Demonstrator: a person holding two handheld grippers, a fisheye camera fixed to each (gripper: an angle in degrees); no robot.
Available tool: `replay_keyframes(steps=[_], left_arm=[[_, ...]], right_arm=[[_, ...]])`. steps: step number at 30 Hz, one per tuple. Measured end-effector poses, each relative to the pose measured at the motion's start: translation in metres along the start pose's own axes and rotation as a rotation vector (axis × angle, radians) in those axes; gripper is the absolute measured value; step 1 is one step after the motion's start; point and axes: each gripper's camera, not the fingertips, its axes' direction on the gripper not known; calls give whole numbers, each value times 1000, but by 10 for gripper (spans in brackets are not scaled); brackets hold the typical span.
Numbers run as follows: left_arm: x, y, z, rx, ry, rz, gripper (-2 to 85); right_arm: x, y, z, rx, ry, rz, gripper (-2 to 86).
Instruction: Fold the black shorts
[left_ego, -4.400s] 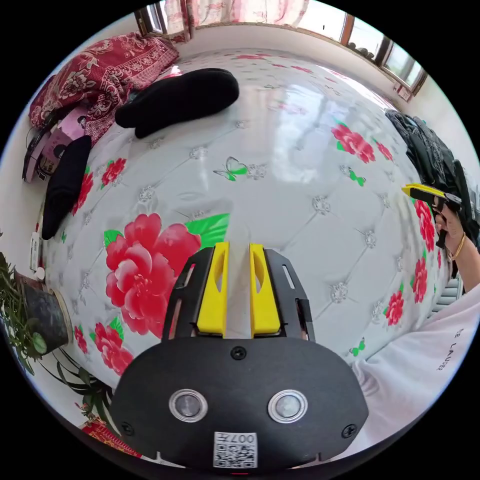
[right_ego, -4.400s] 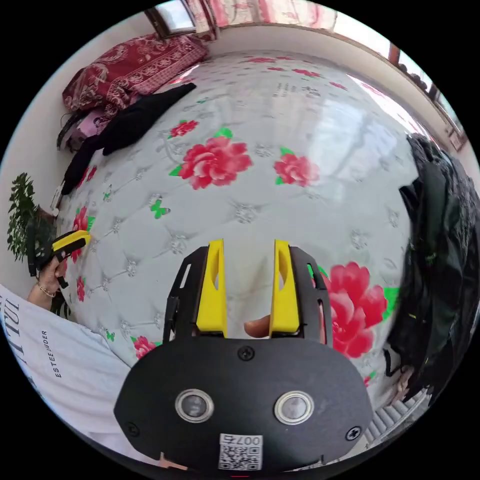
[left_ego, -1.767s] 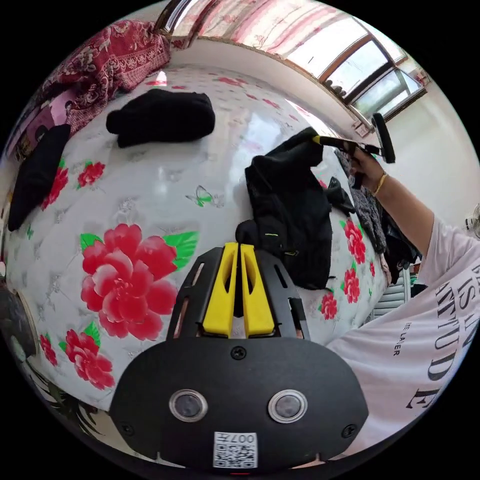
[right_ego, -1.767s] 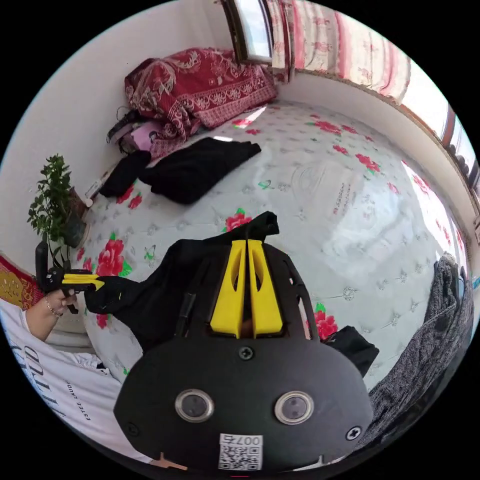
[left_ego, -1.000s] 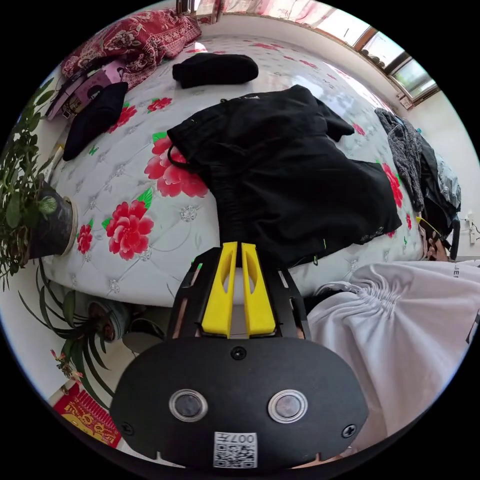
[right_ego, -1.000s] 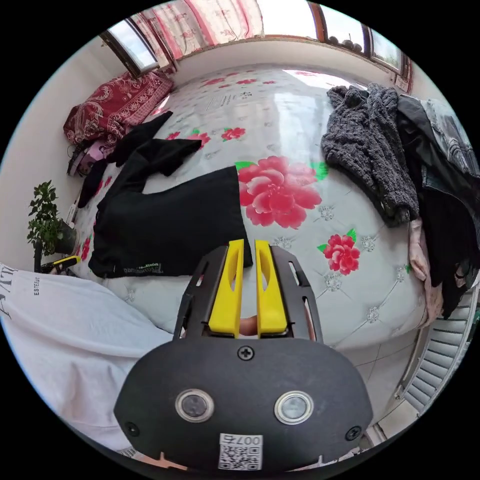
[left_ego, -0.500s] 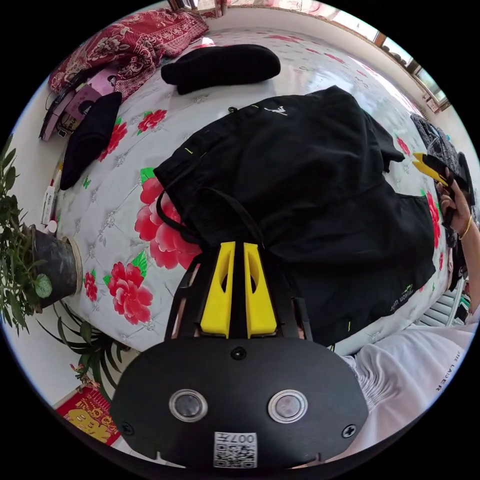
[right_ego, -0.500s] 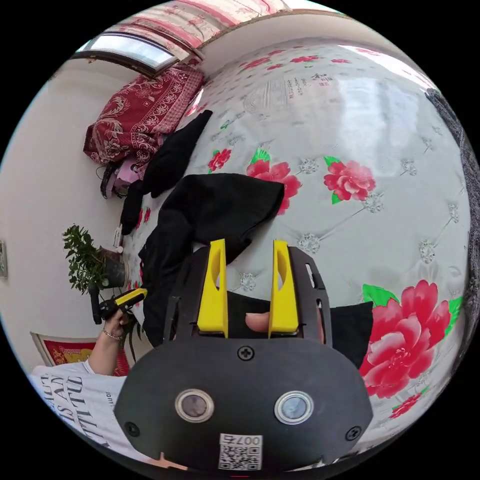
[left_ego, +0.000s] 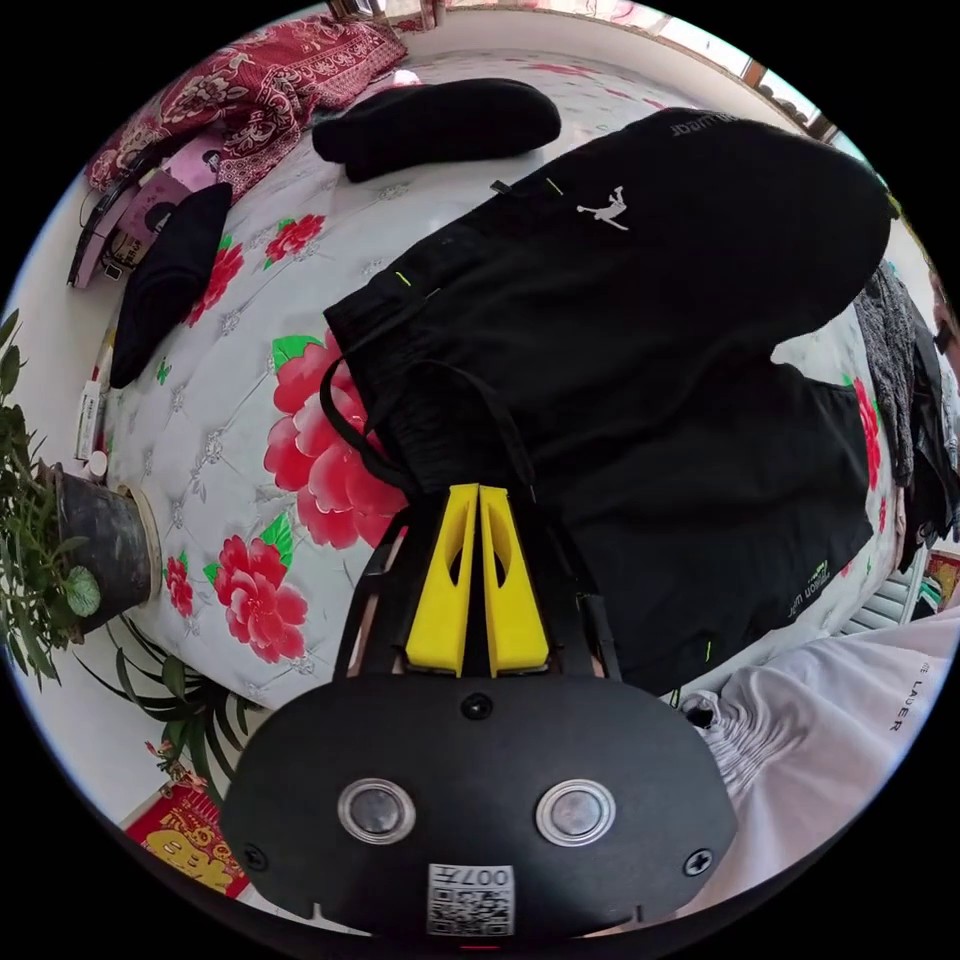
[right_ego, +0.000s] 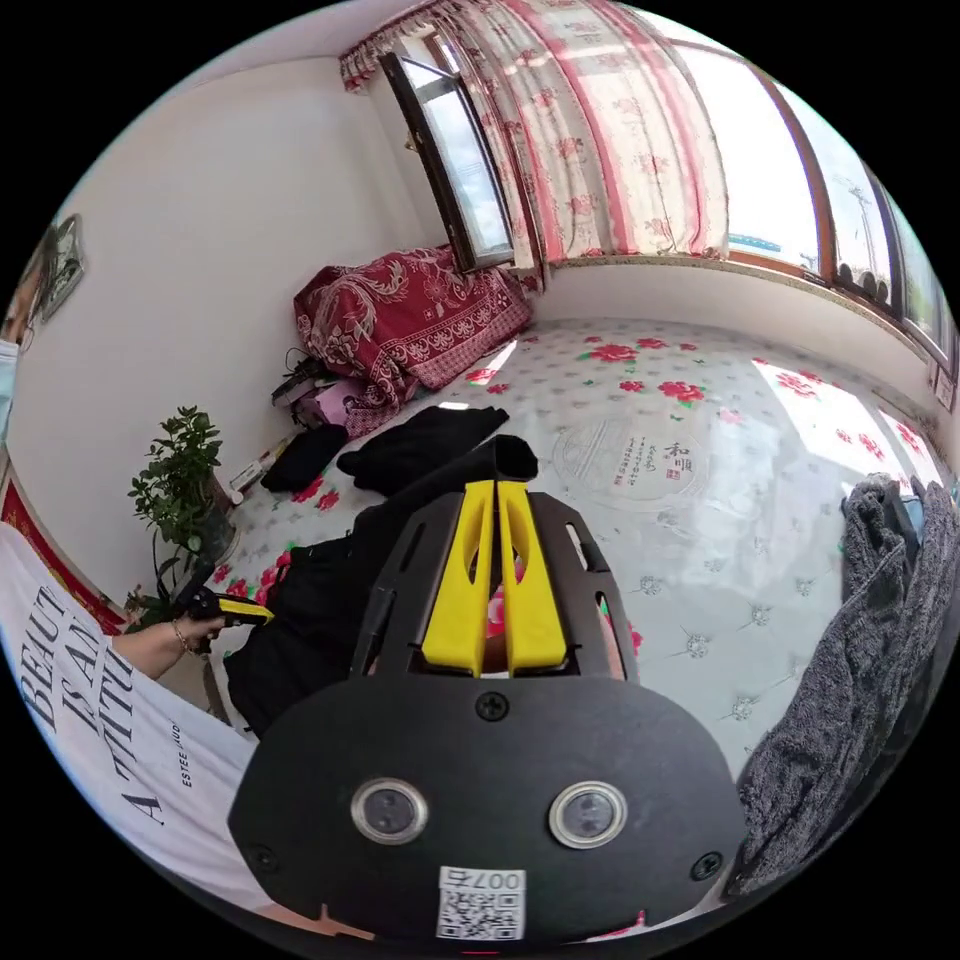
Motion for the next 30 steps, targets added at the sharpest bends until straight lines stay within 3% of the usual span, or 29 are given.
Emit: replay_keyframes(steps=[7, 15, 18, 22, 27, 30], left_arm=[[5, -27, -38, 137, 28, 30, -8], [9, -75, 14, 40, -79, -9, -7], [14, -84, 24, 54, -138, -16, -9], [19, -96, 28, 85, -199, -15, -10], [17, -100, 28, 99, -183, -37, -10], [18, -93, 24, 77, -179, -60, -10]], right_arm=[[86, 59, 92, -452, 246, 365, 16], [22, 62, 156, -435, 116, 161, 25], [8, 66, 198, -532, 160, 93, 27], [1, 52, 211, -432, 314, 7, 20], [16, 22, 219, -473, 350, 87, 7], [10, 19, 187, -366, 309, 140, 7]])
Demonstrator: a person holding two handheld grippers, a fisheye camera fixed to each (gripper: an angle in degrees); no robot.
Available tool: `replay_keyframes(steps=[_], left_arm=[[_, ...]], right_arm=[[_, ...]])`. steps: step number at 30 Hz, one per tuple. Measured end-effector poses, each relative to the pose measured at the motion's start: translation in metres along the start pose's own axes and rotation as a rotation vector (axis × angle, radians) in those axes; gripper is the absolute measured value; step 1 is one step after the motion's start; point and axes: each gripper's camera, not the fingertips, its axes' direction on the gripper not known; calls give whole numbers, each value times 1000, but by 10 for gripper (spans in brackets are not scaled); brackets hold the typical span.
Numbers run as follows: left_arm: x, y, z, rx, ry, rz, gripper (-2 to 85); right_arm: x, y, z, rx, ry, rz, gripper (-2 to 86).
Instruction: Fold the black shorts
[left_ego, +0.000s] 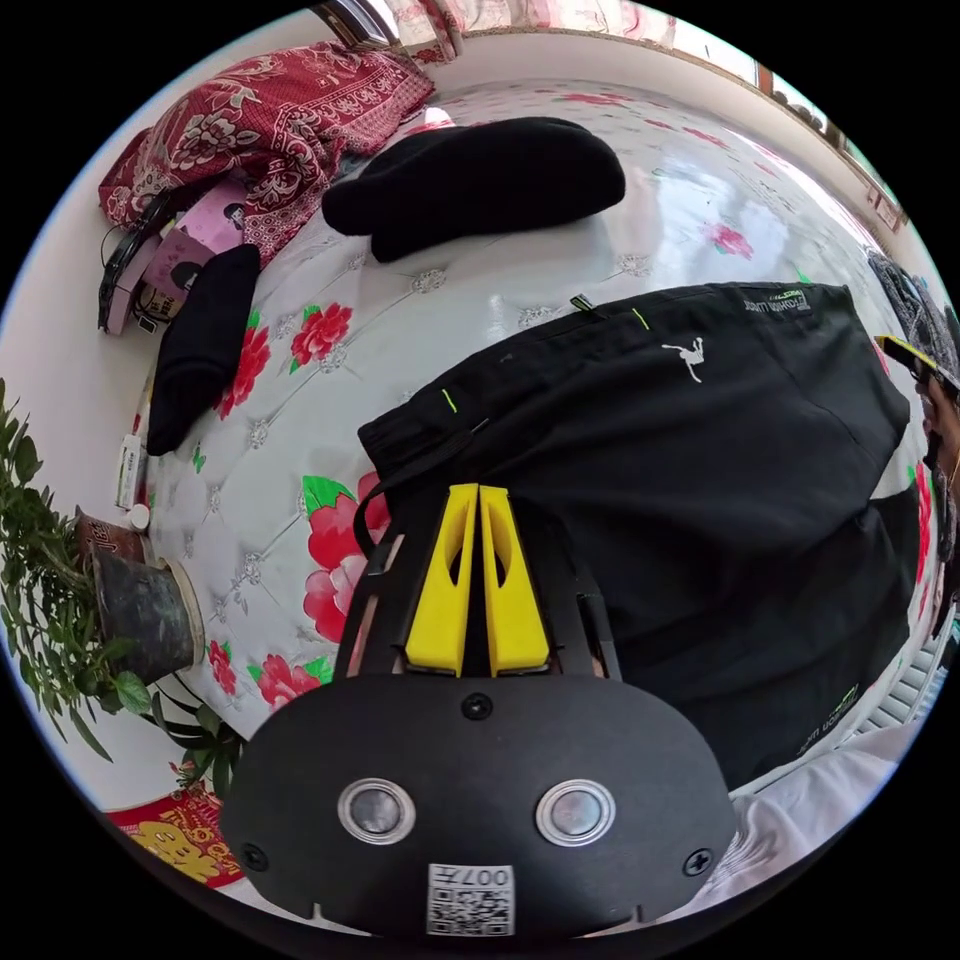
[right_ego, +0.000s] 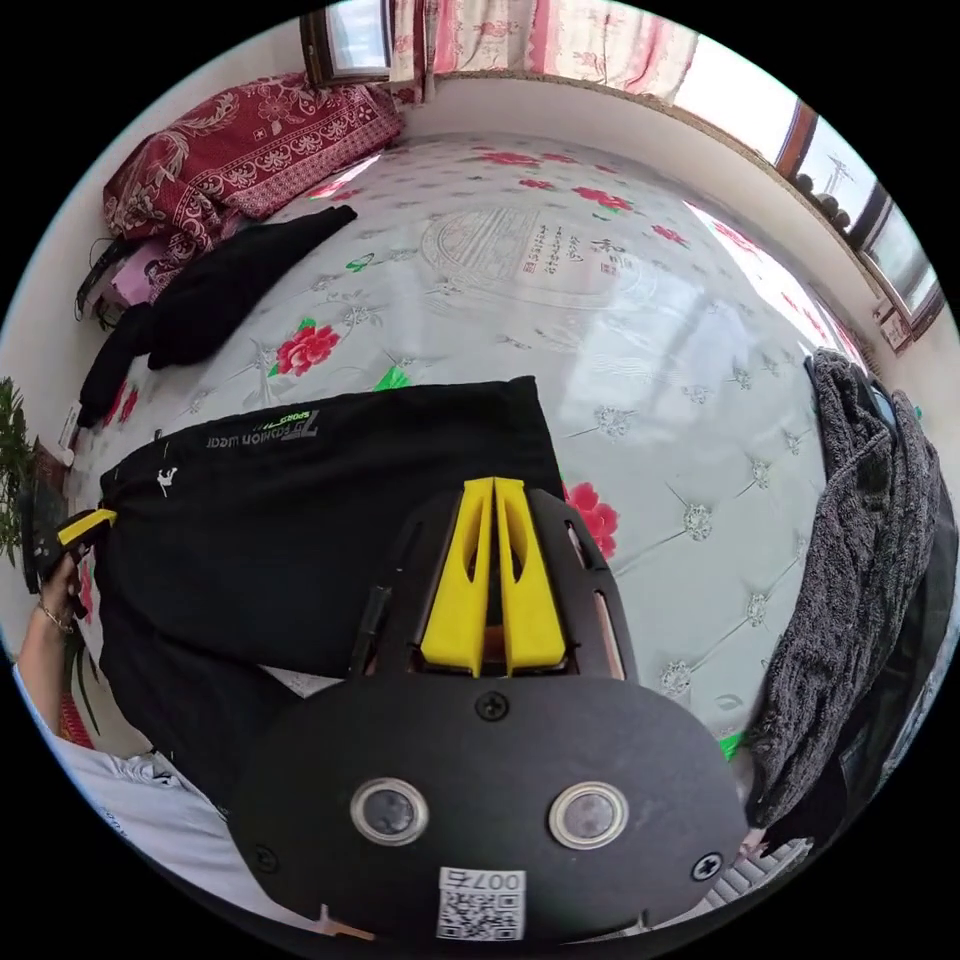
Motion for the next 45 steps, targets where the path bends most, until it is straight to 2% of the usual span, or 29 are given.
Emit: replay_keyframes(steps=[2, 5, 9, 11, 17, 21, 32, 39, 45], left_arm=[[0, 14, -11, 12, -5, -10, -10], [-4, 38, -24, -8, -14, -32, -10], [-15, 76, -35, -24, 6, -77, -10], [-21, 102, -38, -49, 20, -103, -9], [-28, 154, -50, -59, 39, -117, -6], [-31, 177, -51, -75, 52, -119, 7], [-44, 209, -31, -119, 130, -137, 74], [-54, 212, -17, -133, 103, -140, 79], [-99, 235, -38, -76, 153, -238, 77]], right_arm=[[3, 28, -32, 76, -107, 19, 17], [11, 84, -67, 88, -219, 43, 34], [28, 167, -98, 39, -209, 129, 51], [46, 221, -109, -21, -174, 249, 64], [71, 307, -119, -122, -139, 459, 83], [82, 323, -115, -122, -209, 547, 92], [90, 305, -93, -117, -361, 575, 104], [97, 292, -81, -119, -417, 599, 98], [103, 295, -91, -108, -430, 601, 93]])
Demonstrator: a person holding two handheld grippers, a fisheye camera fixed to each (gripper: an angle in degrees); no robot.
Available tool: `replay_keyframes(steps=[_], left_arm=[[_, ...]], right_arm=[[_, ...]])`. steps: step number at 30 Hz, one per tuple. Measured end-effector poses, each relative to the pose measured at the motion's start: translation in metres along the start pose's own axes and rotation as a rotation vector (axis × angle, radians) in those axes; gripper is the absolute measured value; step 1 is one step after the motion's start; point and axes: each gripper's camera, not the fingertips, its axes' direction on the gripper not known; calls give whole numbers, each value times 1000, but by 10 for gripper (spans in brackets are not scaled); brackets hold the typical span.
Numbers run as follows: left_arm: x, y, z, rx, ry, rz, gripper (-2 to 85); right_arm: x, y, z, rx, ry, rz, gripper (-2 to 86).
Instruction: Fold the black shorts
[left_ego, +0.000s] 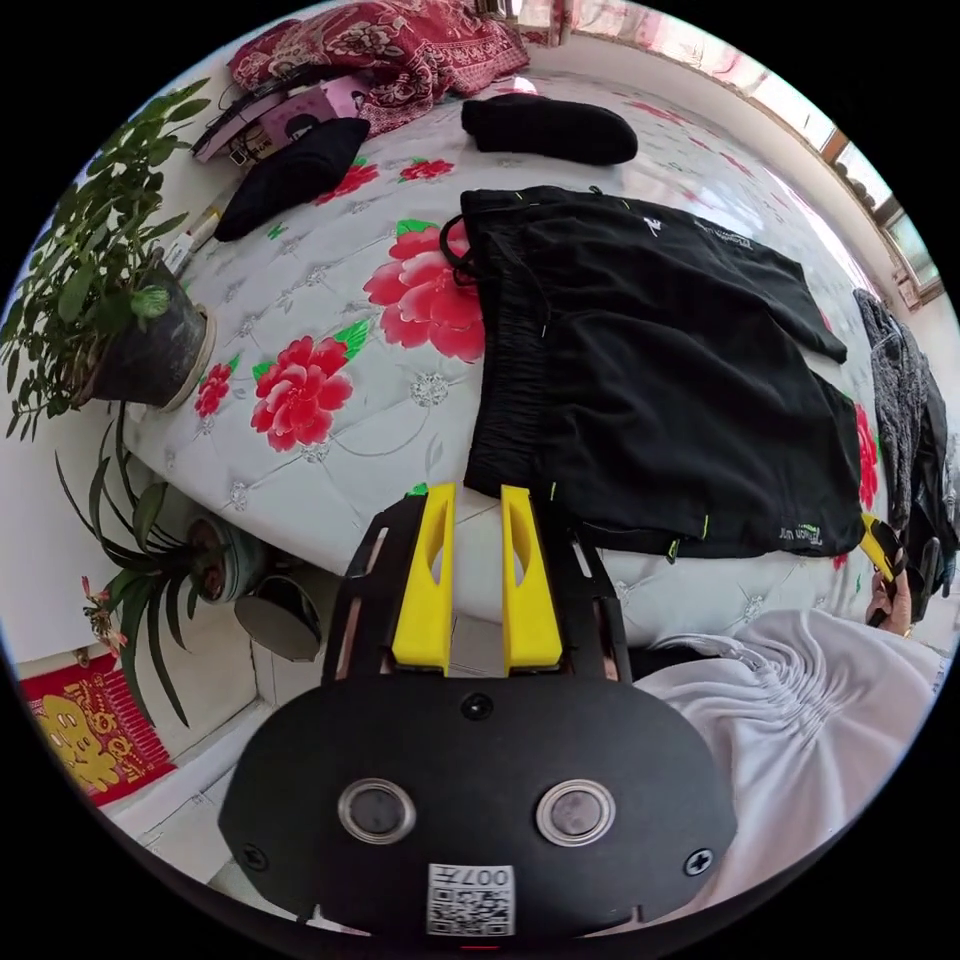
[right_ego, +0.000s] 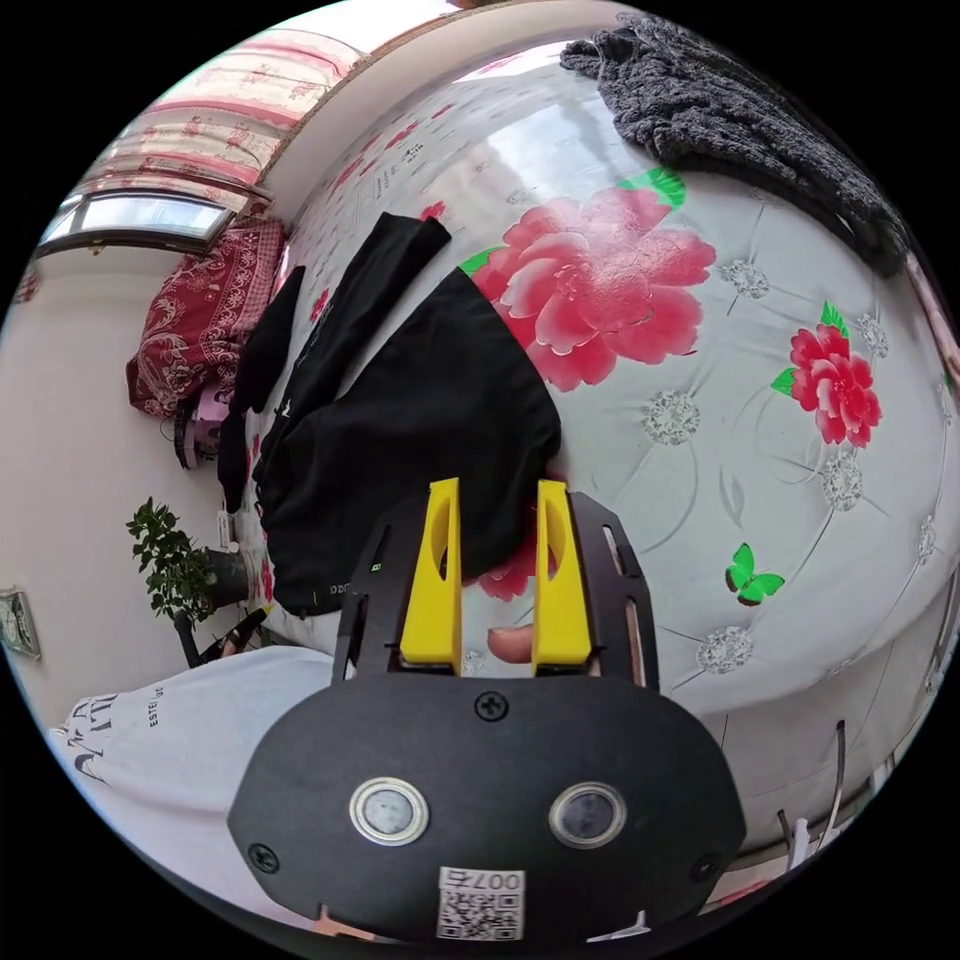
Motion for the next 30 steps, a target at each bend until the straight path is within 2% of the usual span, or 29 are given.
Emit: replay_keyframes(steps=[5, 8, 12, 15, 17, 21, 23, 25, 30], left_arm=[[-58, 12, 12, -45, 234, -183, 81], [-67, 4, 30, -86, 346, -207, 86], [-72, -2, 60, -156, 458, -267, 79], [-84, -1, 68, -118, 453, -285, 41], [-96, 2, 71, -79, 524, -306, 3], [-120, 15, 63, 11, 673, -342, -8], [-133, 24, 45, 123, 822, -324, -9], [-141, 27, 27, 192, 895, -303, -9], [-152, 0, -23, 332, 956, -229, -10]], right_arm=[[29, 11, -11, 25, 9, 86, 89], [43, 11, -11, 34, -24, 150, 83], [43, 13, -10, 13, -82, 123, 68], [42, 16, 4, -33, -114, 109, 44], [44, 17, 12, -37, -114, 119, 20], [44, 15, 1, 7, -207, 91, 2], [41, 16, -21, 72, -314, 55, -2], [38, 17, -41, 135, -414, 36, -3], [-1, 5, -92, 320, -613, -121, -4]])
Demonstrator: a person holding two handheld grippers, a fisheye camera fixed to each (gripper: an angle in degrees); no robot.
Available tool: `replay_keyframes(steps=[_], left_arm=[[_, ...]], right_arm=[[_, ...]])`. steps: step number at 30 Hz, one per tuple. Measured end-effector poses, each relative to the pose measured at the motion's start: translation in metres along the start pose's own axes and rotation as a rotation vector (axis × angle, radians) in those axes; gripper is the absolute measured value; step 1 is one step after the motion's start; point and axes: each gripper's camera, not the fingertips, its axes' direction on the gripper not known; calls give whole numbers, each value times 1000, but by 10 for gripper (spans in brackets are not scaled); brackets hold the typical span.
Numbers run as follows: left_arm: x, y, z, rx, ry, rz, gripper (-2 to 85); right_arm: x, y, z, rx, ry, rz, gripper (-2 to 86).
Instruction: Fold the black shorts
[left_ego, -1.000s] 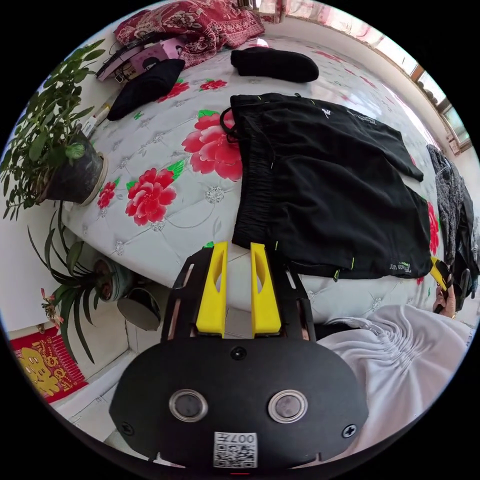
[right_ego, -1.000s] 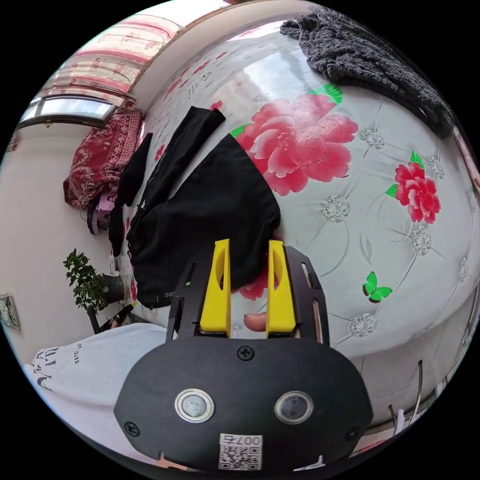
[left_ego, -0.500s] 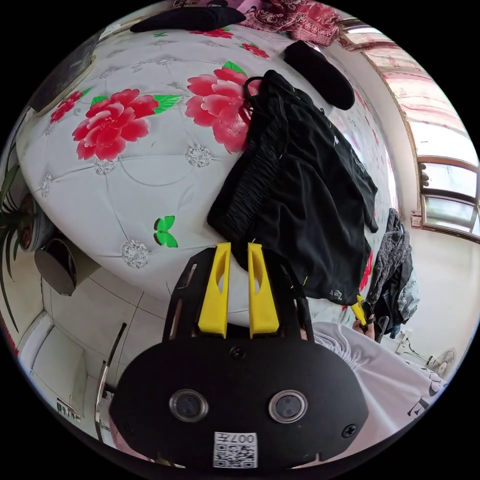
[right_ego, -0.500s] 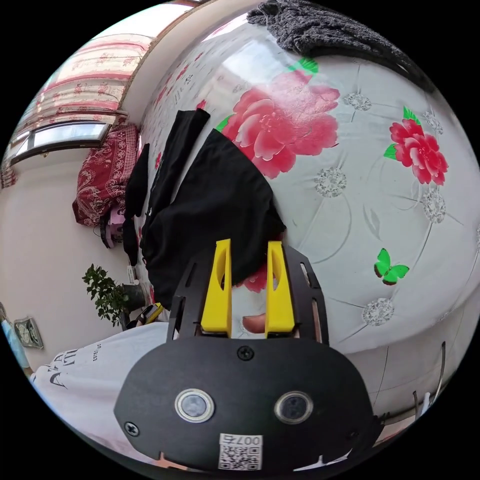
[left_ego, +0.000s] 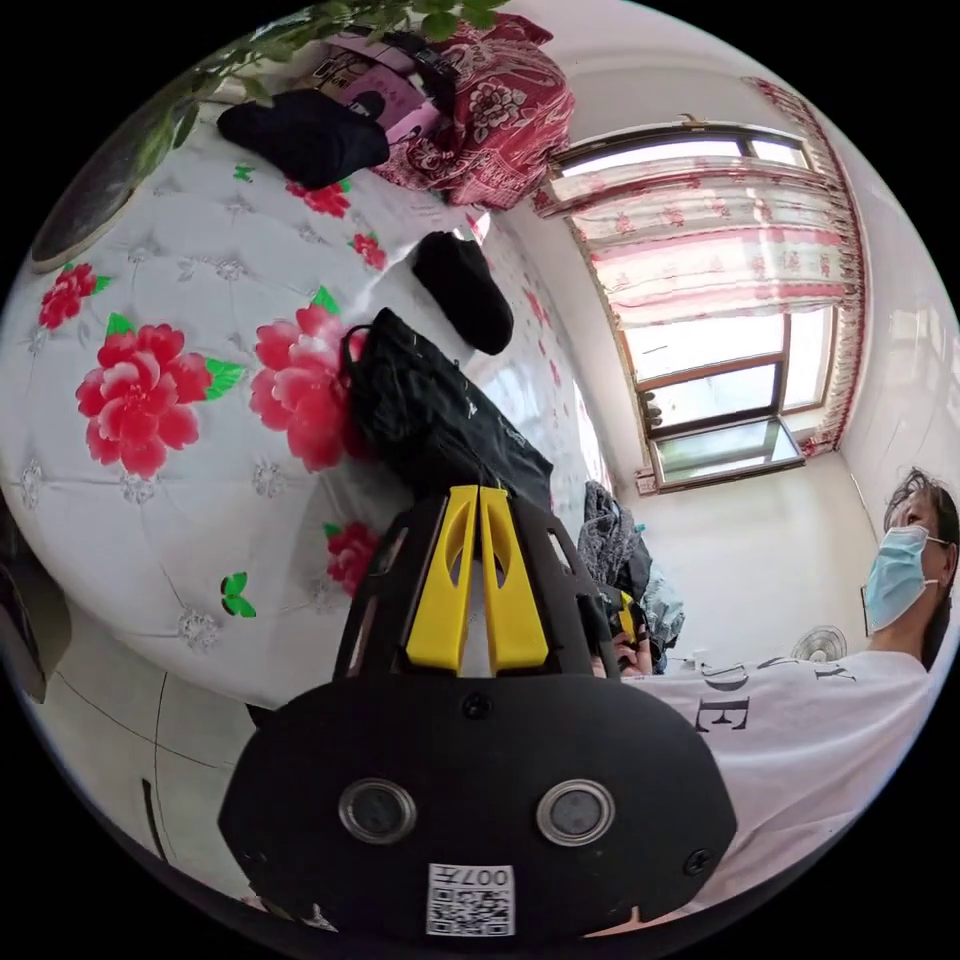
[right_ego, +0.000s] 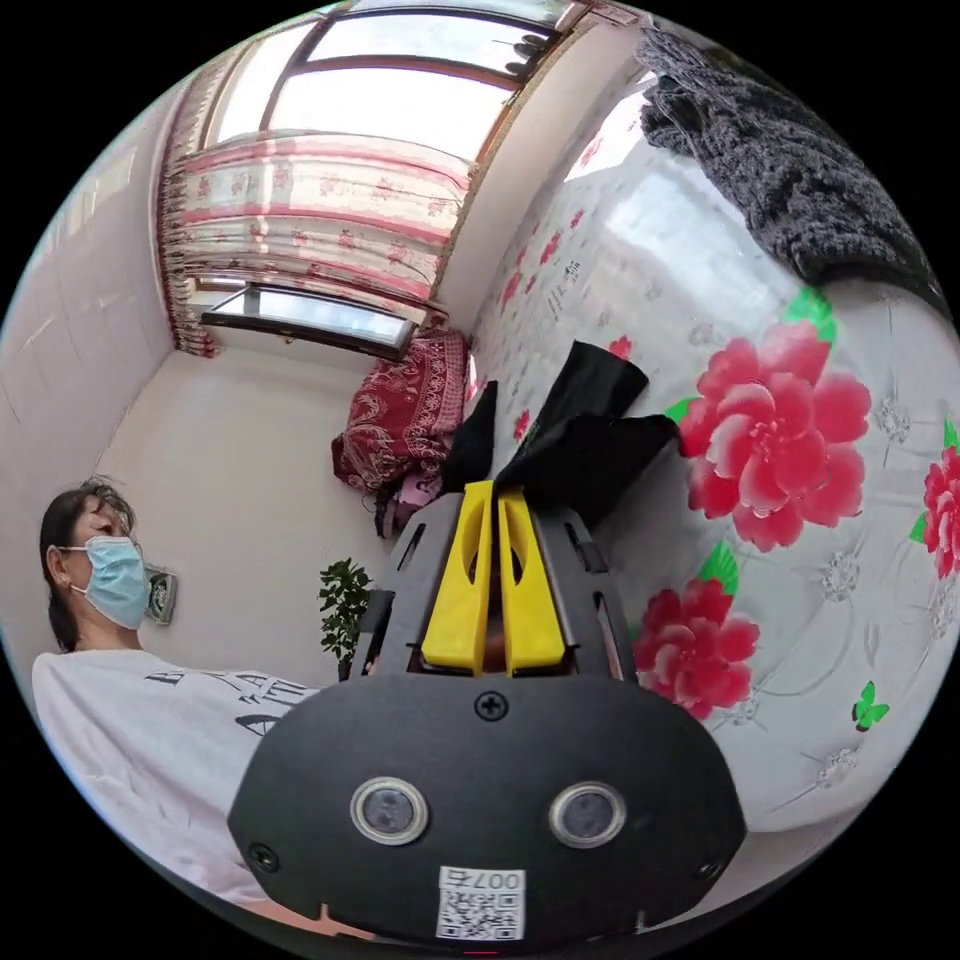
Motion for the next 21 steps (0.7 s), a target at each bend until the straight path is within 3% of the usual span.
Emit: replay_keyframes(steps=[4, 11, 15, 21], left_arm=[[28, -68, 34, 4, -51, 93, -10], [18, -174, 177, 70, -408, 53, -8], [16, -175, 212, 36, -486, 58, -6], [25, -96, 205, 9, -529, 196, 32]], right_arm=[[-45, -54, 38, 39, 8, -153, -3], [-27, -155, 198, -35, 346, -175, 22], [16, -164, 234, -160, 445, -105, 42], [74, -113, 170, -133, 540, 14, 66]])
